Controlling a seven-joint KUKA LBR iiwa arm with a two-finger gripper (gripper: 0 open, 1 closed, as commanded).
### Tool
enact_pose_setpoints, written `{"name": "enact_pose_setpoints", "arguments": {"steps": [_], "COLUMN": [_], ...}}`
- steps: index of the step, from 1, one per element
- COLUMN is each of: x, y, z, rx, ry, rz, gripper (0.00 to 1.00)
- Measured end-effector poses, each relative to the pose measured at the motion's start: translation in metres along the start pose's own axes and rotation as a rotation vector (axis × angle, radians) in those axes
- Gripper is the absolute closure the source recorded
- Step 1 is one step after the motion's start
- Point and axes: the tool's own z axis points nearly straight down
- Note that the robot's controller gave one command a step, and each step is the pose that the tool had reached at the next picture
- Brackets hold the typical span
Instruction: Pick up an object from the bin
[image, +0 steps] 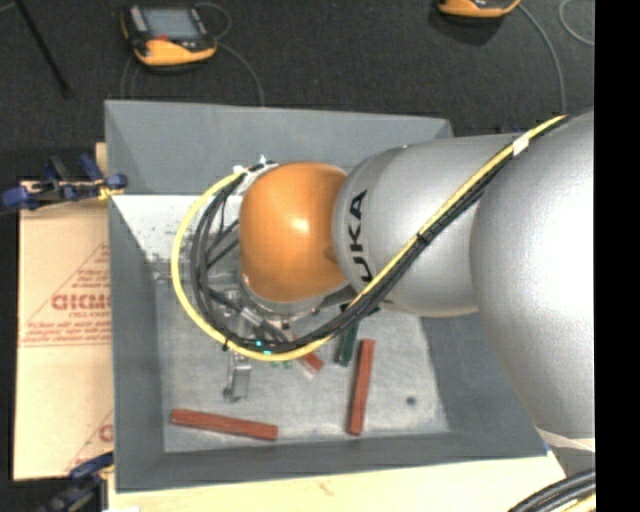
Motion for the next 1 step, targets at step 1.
{"name": "enact_pose_setpoints", "arguments": {"steps": [1], "x": [-0.002], "y": [-0.0004], "z": [-0.0032], "rx": [-0.001], "ry": [-0.007], "rz": [0.003], "gripper": [0.0]}}
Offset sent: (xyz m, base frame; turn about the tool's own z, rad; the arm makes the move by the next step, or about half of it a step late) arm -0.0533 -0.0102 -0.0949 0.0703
